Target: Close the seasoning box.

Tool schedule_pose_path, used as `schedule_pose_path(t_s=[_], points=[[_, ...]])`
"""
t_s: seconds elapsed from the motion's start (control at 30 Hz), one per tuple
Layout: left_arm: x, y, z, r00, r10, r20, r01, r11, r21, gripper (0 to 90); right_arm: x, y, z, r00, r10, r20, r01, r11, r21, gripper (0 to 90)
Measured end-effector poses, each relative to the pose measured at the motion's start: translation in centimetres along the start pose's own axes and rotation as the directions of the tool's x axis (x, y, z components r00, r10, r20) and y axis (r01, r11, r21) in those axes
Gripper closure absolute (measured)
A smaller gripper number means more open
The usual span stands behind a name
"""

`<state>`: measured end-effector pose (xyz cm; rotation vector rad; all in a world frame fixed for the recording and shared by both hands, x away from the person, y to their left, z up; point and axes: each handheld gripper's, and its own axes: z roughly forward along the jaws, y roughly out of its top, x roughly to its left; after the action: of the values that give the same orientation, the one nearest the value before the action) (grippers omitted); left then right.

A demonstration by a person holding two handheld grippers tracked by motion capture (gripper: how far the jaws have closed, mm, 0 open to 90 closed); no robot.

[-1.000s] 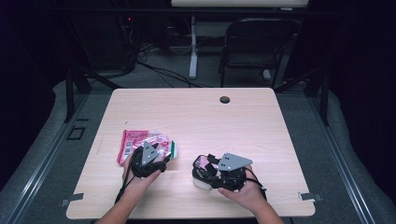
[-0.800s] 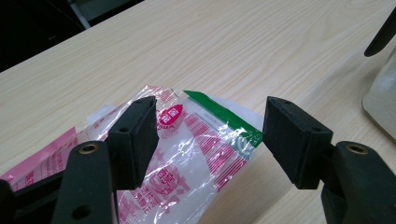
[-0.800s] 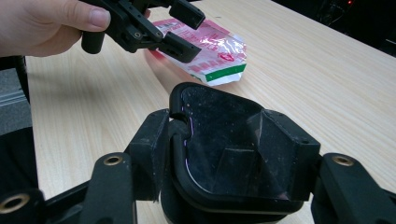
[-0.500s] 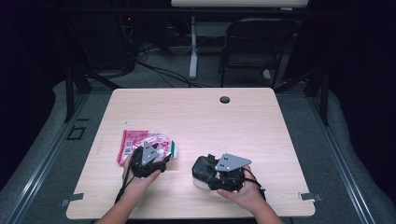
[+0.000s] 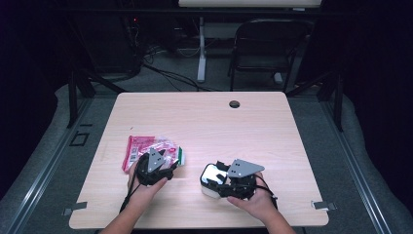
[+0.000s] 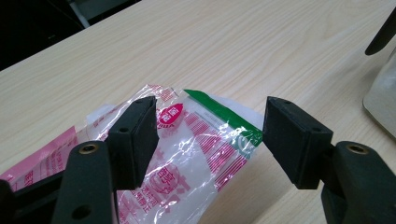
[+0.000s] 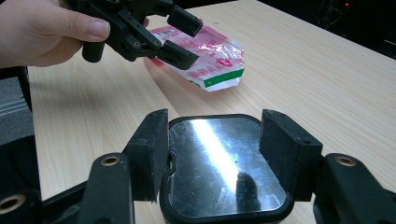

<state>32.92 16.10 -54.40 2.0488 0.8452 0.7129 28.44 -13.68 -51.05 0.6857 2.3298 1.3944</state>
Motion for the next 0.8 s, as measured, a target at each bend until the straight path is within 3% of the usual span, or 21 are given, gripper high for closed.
schedule_pose_path(t_s=[0.43, 0.8], points=[[0.0, 0.0, 0.0, 1.0, -0.008, -0.002, 0.008, 1.0, -0.001, 35.8, -0.6, -0.1, -0.3, 0.9989, 0.023, 0.04, -0.023, 1.0, -0.005, 43.1], [0.1, -0.1, 0.0, 1.0, -0.006, -0.002, 0.006, 1.0, 0.001, 35.8, -2.3, -0.4, -1.0, 0.9893, 0.099, 0.107, -0.098, 0.995, -0.013, 43.5]])
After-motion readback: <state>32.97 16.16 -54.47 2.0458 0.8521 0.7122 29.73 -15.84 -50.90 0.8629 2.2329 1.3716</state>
